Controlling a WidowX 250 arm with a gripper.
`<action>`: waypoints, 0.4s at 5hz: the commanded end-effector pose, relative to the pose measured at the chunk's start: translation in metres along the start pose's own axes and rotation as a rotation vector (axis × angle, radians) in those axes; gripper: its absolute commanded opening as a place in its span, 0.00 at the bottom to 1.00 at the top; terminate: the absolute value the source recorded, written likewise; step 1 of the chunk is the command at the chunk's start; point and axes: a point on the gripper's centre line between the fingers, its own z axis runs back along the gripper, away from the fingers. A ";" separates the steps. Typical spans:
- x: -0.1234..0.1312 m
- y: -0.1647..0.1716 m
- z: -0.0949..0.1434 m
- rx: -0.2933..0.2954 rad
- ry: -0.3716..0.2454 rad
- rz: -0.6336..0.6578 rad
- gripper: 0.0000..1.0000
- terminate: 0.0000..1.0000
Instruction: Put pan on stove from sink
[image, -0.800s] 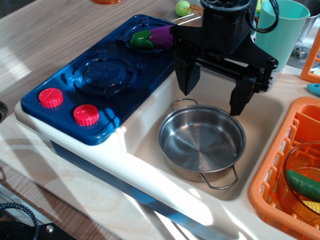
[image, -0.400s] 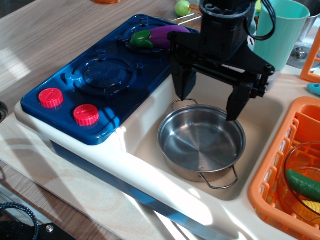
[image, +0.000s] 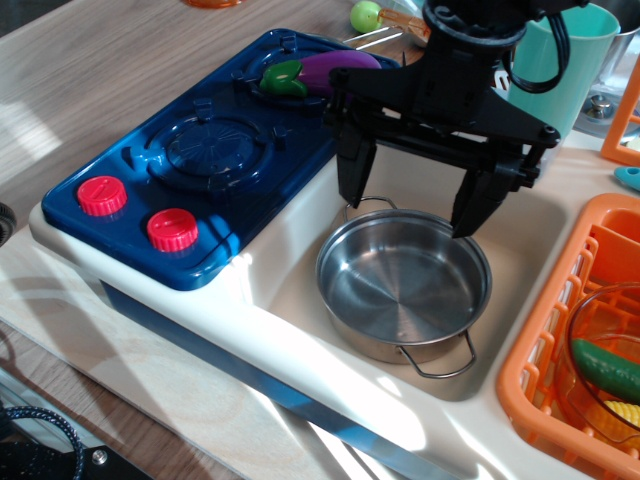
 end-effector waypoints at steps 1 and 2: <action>-0.006 0.003 0.010 -0.017 -0.010 0.178 1.00 0.00; -0.013 0.008 0.004 -0.046 0.028 0.272 1.00 0.00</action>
